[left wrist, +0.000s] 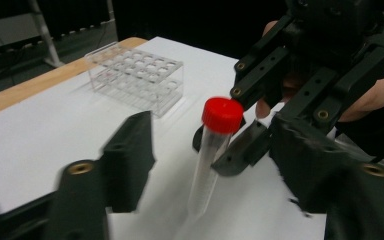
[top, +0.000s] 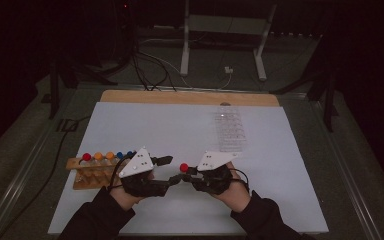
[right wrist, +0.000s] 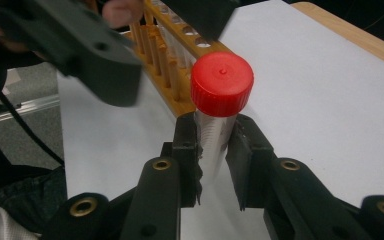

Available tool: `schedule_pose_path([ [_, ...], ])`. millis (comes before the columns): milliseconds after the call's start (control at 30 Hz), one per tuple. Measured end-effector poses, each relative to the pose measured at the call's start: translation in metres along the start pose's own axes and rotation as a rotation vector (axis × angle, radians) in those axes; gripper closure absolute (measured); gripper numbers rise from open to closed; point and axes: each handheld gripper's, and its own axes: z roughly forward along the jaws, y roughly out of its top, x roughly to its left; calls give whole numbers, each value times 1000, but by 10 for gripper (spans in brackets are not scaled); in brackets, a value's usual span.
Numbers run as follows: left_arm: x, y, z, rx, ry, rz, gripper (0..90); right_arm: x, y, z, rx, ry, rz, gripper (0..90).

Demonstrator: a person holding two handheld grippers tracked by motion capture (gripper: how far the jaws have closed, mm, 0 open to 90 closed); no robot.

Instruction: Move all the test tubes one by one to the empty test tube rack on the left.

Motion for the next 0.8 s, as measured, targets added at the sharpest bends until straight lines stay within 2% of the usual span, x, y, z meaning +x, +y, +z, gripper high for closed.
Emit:
schedule_pose_path([
  [33,0,1,2,0,-6,2,426,0,0,0,2,1,-2,750],
  [100,-2,1,6,7,6,14,479,1,0,0,0,1,-3,750],
  [300,-3,1,13,7,-7,36,617,2,1,-1,0,4,-8,750],
  [367,-5,2,13,1,-7,49,696,2,1,0,1,3,-2,750],
  [467,-5,3,11,-1,-9,62,712,2,1,-1,-8,11,0,748],
  [533,-3,3,8,-13,-20,43,714,2,1,-2,-16,15,-5,738],
  [600,-2,5,5,-14,-5,50,715,0,1,-4,-30,32,5,655],
  [667,0,6,0,-20,8,51,715,-1,1,-6,-45,24,13,548],
  [800,7,10,-13,-40,44,49,716,-6,1,-14,-78,-19,36,354],
])
